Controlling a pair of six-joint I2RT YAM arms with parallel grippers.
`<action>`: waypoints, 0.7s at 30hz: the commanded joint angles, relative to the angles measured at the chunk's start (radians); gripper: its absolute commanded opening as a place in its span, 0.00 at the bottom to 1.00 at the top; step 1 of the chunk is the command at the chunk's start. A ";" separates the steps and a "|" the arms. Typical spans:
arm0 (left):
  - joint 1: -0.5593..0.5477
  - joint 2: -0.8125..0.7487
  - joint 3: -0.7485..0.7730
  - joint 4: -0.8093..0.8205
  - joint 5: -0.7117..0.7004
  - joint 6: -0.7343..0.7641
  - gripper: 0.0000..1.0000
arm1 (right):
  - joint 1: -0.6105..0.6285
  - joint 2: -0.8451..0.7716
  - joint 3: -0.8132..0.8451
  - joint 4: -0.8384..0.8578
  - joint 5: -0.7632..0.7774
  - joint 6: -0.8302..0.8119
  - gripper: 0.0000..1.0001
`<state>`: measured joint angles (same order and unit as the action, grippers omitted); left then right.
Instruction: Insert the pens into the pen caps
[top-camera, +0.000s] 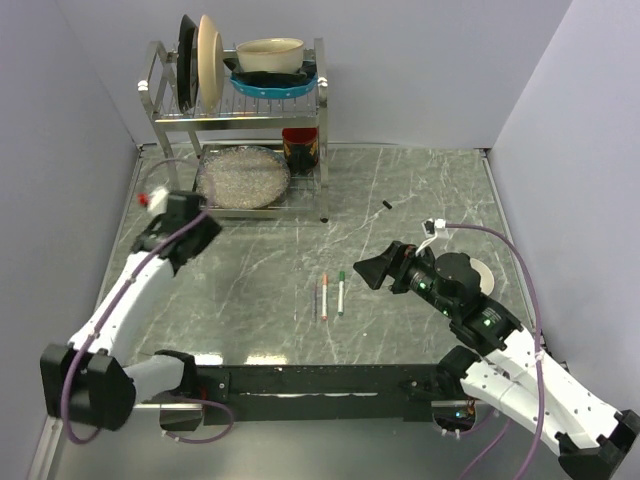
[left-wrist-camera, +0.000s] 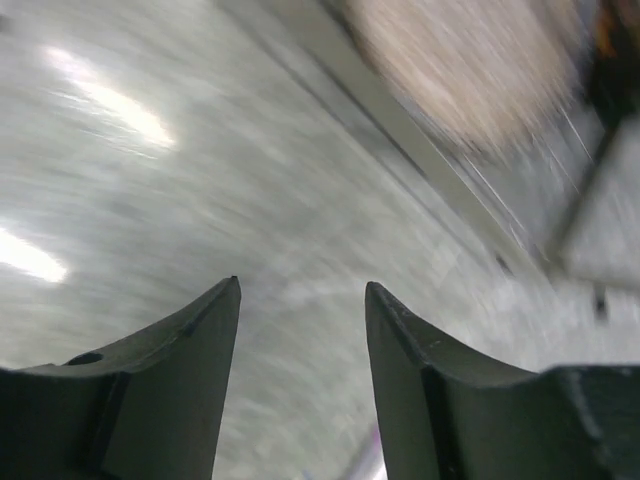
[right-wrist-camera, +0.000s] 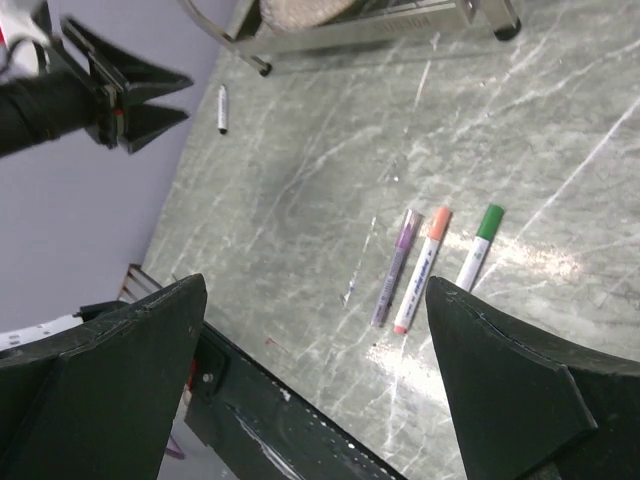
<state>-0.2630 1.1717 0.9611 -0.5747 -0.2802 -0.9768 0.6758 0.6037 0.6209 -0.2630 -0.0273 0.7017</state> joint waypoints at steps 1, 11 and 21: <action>0.236 -0.046 -0.070 -0.047 -0.045 0.078 0.57 | -0.002 -0.035 -0.001 0.042 0.020 -0.007 0.99; 0.531 0.319 0.063 0.082 0.035 0.276 0.57 | -0.005 -0.053 -0.020 0.062 0.020 -0.028 0.99; 0.570 0.565 0.217 0.115 0.029 0.354 0.56 | -0.004 -0.055 -0.027 0.074 0.020 -0.042 0.99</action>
<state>0.2893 1.6993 1.1072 -0.4931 -0.2420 -0.6933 0.6758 0.5575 0.5949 -0.2317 -0.0219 0.6788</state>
